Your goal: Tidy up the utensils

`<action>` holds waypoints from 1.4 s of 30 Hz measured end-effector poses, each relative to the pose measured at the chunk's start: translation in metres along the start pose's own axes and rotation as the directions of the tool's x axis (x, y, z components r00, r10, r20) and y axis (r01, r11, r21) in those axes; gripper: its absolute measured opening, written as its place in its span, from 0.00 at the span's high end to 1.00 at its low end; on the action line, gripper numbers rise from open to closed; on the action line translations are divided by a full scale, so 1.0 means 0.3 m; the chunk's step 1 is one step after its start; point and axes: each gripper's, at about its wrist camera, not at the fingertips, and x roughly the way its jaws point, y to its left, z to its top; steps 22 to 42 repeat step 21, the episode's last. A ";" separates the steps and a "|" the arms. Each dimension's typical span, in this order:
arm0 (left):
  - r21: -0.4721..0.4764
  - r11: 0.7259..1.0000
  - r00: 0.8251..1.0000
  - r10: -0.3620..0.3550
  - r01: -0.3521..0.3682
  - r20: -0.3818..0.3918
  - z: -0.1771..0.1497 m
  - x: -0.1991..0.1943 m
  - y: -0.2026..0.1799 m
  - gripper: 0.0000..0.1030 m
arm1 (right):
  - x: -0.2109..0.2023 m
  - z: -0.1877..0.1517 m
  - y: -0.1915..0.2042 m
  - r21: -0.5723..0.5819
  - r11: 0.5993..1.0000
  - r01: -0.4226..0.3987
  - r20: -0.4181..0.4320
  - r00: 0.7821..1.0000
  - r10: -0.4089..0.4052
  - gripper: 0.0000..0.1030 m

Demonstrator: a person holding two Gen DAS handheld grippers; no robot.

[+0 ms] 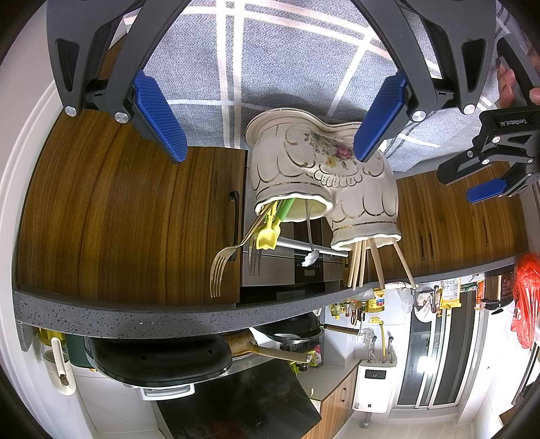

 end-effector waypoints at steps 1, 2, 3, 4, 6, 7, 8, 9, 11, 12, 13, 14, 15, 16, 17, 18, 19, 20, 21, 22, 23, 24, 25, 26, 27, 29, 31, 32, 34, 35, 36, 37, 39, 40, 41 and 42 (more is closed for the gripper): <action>0.000 1.000 1.000 0.000 0.000 0.000 0.001 0.001 0.000 0.05 | 0.000 0.000 0.000 0.000 1.000 0.000 0.000 1.000 0.000 0.05; 0.000 1.000 1.000 0.000 0.000 -0.001 0.001 0.001 0.000 0.05 | 0.000 0.000 0.000 0.000 1.000 0.000 0.000 1.000 0.000 0.05; 0.000 1.000 1.000 -0.001 0.001 -0.002 0.001 0.001 -0.001 0.05 | 0.000 0.000 0.000 0.000 1.000 0.000 0.000 1.000 0.000 0.05; 0.000 1.000 1.000 0.000 0.000 -0.003 0.000 0.002 0.000 0.05 | 0.000 0.000 0.000 0.000 1.000 0.000 0.000 1.000 0.000 0.05; -0.001 1.000 1.000 0.000 0.000 -0.006 -0.004 0.001 0.004 0.05 | 0.000 0.001 0.000 0.000 1.000 0.000 0.000 1.000 0.000 0.05; -0.001 1.000 1.000 0.000 0.000 -0.007 -0.006 0.001 0.006 0.05 | 0.000 0.001 0.000 0.000 1.000 0.000 0.000 1.000 0.000 0.05; 0.000 1.000 1.000 0.001 -0.001 -0.008 -0.007 0.001 0.007 0.05 | 0.000 0.001 0.000 0.000 1.000 0.000 -0.001 1.000 0.000 0.05; 0.000 1.000 1.000 0.003 -0.003 -0.008 -0.007 0.001 0.007 0.05 | 0.000 0.001 0.000 0.000 1.000 0.000 -0.001 1.000 0.000 0.05; -0.001 1.000 1.000 0.008 -0.008 -0.013 -0.009 0.001 0.011 0.05 | 0.000 0.001 0.000 0.000 1.000 0.000 -0.001 1.000 0.000 0.05; -0.001 1.000 1.000 0.008 -0.008 -0.014 -0.009 0.000 0.013 0.05 | 0.000 0.001 0.000 0.000 1.000 0.000 -0.001 1.000 0.000 0.05; 0.000 1.000 1.000 0.007 -0.007 -0.014 -0.010 0.000 0.014 0.05 | 0.000 0.001 0.000 0.000 1.000 0.000 -0.001 1.000 0.000 0.05; 0.000 1.000 1.000 0.007 -0.007 -0.014 -0.010 0.000 0.014 0.05 | 0.000 0.001 0.000 0.000 1.000 0.000 -0.001 1.000 0.000 0.05; 0.000 1.000 1.000 0.009 -0.009 -0.014 -0.009 0.003 0.012 0.05 | 0.000 0.001 0.000 0.000 1.000 0.000 -0.001 1.000 0.000 0.05; 0.000 1.000 1.000 0.010 -0.010 -0.016 -0.011 0.001 0.016 0.05 | 0.001 0.001 0.000 0.000 1.000 0.000 -0.002 1.000 0.000 0.05; -0.001 1.000 1.000 0.012 -0.012 -0.018 -0.009 0.004 0.014 0.05 | 0.000 0.001 0.000 0.000 1.000 0.000 -0.002 1.000 0.000 0.05; -0.004 1.000 1.000 0.014 -0.014 -0.022 -0.011 0.003 0.019 0.05 | -0.001 0.002 0.000 0.000 1.000 0.000 -0.001 1.000 0.000 0.05; -0.004 1.000 1.000 0.014 -0.014 -0.023 -0.008 0.007 0.016 0.05 | 0.000 0.002 0.000 0.000 1.000 0.000 -0.001 1.000 0.000 0.05; -0.006 1.000 1.000 0.015 -0.015 -0.024 -0.008 0.006 0.018 0.05 | 0.001 0.002 0.000 0.000 1.000 0.000 -0.001 1.000 0.000 0.05; -0.007 1.000 1.000 0.017 -0.017 -0.025 -0.009 0.005 0.020 0.05 | 0.000 0.002 -0.001 0.000 1.000 0.000 -0.002 1.000 0.000 0.05; -0.007 1.000 1.000 0.017 -0.017 -0.025 -0.009 0.005 0.020 0.05 | 0.000 0.002 -0.001 0.000 1.000 0.000 -0.002 1.000 0.000 0.05; -0.007 1.000 1.000 0.017 -0.017 -0.025 -0.009 0.005 0.020 0.05 | 0.000 0.002 -0.001 0.000 1.000 0.000 -0.002 1.000 0.000 0.05; -0.007 1.000 1.000 0.017 -0.017 -0.025 -0.009 0.005 0.020 0.05 | 0.000 0.002 -0.001 0.000 1.000 0.000 -0.002 1.000 0.000 0.05; -0.007 1.000 1.000 0.017 -0.017 -0.025 -0.009 0.005 0.020 0.05 | 0.000 0.002 -0.001 0.000 1.000 0.000 -0.002 1.000 0.000 0.05; -0.007 1.000 1.000 0.017 -0.017 -0.025 -0.009 0.005 0.020 0.05 | 0.000 0.002 -0.001 0.000 1.000 0.000 -0.002 1.000 0.000 0.05; -0.007 1.000 1.000 0.017 -0.017 -0.025 -0.009 0.005 0.020 0.05 | 0.000 0.002 -0.001 0.000 1.000 0.000 -0.002 1.000 0.000 0.05; -0.007 1.000 1.000 0.017 -0.017 -0.025 -0.009 0.005 0.020 0.05 | 0.000 0.002 -0.001 0.000 1.000 0.000 -0.002 1.000 0.000 0.05; -0.007 1.000 1.000 0.017 -0.017 -0.025 -0.009 0.005 0.020 0.05 | 0.000 0.002 -0.001 0.000 1.000 0.000 -0.002 1.000 0.000 0.05; -0.007 1.000 1.000 0.017 -0.017 -0.025 -0.009 0.005 0.020 0.05 | 0.000 0.002 -0.001 0.000 1.000 0.000 -0.002 1.000 0.000 0.05; -0.007 1.000 1.000 0.017 -0.017 -0.025 -0.009 0.005 0.020 0.05 | 0.000 0.002 -0.001 0.000 1.000 0.000 -0.002 1.000 0.000 0.05; -0.007 1.000 1.000 0.017 -0.017 -0.025 -0.009 0.005 0.020 0.05 | 0.000 0.002 -0.001 0.000 1.000 0.000 -0.002 1.000 0.000 0.05; -0.007 1.000 1.000 0.017 -0.017 -0.025 -0.009 0.005 0.020 0.05 | 0.000 0.002 -0.001 0.000 1.000 0.000 -0.002 1.000 0.000 0.05; -0.007 1.000 1.000 0.017 -0.017 -0.025 -0.009 0.005 0.020 0.05 | 0.000 0.002 -0.001 0.000 1.000 0.000 -0.002 1.000 0.000 0.05; -0.007 1.000 1.000 0.017 -0.017 -0.025 -0.009 0.005 0.020 0.05 | 0.000 0.002 -0.001 0.000 1.000 0.000 -0.002 1.000 0.000 0.05; -0.007 1.000 1.000 0.017 -0.017 -0.025 -0.009 0.005 0.020 0.05 | 0.000 0.002 -0.001 0.000 1.000 0.000 -0.002 1.000 0.000 0.05; -0.007 1.000 1.000 0.017 -0.017 -0.025 -0.009 0.005 0.020 0.05 | 0.000 0.002 -0.001 0.000 1.000 0.000 -0.002 1.000 0.000 0.05; -0.007 1.000 1.000 0.017 -0.017 -0.025 -0.009 0.005 0.020 0.05 | 0.000 0.002 -0.001 0.000 1.000 0.000 -0.002 1.000 0.000 0.05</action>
